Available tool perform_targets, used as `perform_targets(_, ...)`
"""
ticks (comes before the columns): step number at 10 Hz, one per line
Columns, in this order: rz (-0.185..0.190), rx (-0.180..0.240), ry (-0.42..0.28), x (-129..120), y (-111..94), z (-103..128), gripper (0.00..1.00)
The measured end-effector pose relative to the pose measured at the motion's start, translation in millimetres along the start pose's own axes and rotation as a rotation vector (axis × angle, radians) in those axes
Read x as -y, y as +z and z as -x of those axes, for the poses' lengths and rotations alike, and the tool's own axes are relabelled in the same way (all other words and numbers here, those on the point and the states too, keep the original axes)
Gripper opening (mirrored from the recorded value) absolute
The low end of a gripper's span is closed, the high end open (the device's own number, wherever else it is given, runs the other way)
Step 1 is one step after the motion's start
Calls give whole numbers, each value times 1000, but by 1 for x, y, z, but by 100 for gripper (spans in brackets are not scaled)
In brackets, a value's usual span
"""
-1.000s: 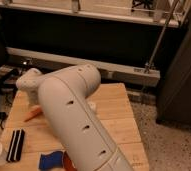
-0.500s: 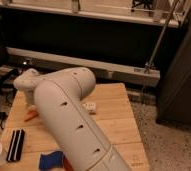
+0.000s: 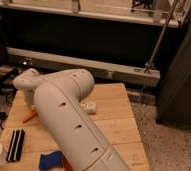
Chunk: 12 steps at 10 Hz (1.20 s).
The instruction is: Place the pepper in the ceramic bowl
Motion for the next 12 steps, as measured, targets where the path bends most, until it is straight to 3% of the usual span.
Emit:
perform_targets(5, -10, 3, -34, -1, -8, 5, 58)
perform_targets(8, -8, -10, -57, -5, -9, 4, 39)
perform_targets(12, 0, -54, -64, -4, -4, -1, 37)
